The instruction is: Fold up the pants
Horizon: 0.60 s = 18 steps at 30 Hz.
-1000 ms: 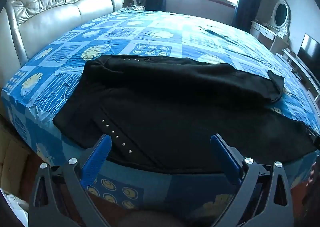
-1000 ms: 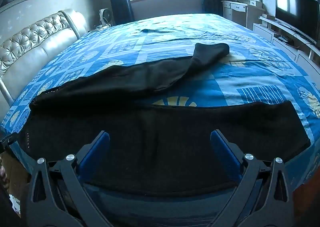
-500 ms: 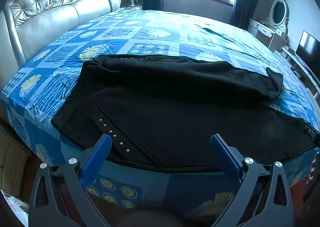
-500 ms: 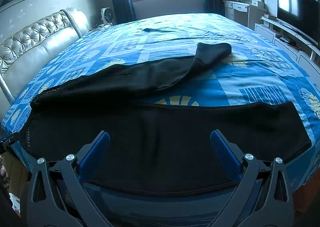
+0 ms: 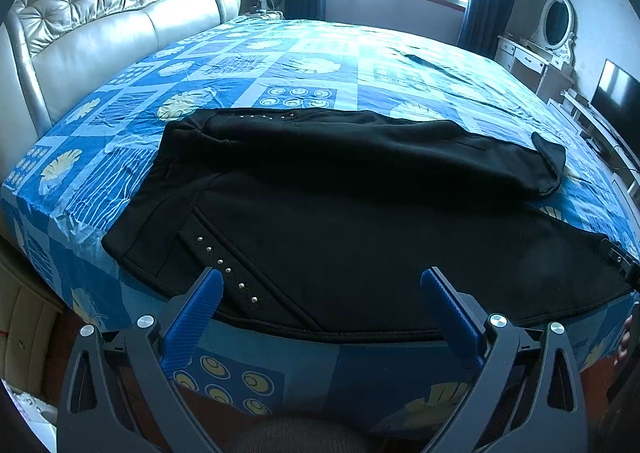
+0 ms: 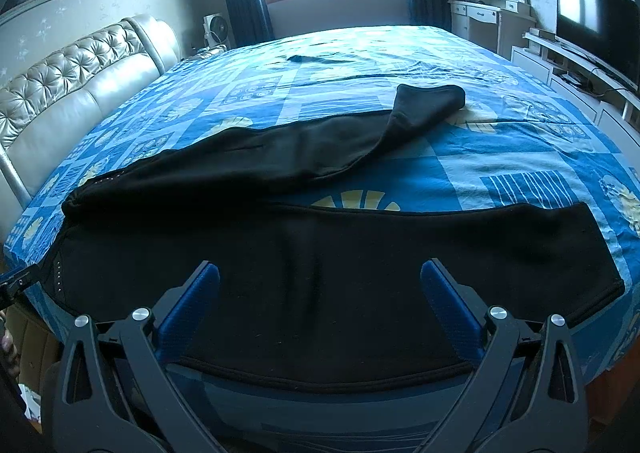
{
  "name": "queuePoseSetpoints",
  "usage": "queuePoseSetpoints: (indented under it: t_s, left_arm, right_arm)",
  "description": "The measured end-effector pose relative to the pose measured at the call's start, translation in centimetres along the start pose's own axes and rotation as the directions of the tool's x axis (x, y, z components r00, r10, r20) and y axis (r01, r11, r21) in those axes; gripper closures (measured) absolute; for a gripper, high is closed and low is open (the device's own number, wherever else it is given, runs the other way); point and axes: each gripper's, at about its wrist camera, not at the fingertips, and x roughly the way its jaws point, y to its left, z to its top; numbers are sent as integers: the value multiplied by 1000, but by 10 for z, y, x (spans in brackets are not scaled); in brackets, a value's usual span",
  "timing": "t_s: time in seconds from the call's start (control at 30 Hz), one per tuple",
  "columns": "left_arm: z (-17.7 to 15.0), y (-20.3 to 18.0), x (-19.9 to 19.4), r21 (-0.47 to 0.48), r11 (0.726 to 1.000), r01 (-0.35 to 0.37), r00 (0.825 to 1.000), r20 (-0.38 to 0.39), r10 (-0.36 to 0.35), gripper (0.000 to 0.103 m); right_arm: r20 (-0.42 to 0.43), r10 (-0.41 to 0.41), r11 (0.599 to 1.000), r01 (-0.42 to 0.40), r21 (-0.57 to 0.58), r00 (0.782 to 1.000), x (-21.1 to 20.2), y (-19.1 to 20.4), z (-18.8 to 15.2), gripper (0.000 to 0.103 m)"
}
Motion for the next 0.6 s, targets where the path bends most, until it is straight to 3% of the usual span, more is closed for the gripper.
queuePoseSetpoints:
  t_s: [0.6]
  left_arm:
    - [0, -1, 1, 5, 1000, -1, 1000, 0, 1, 4]
  right_arm:
    - [-6, 12, 1000, -12, -1, 1000, 0, 3, 0, 2]
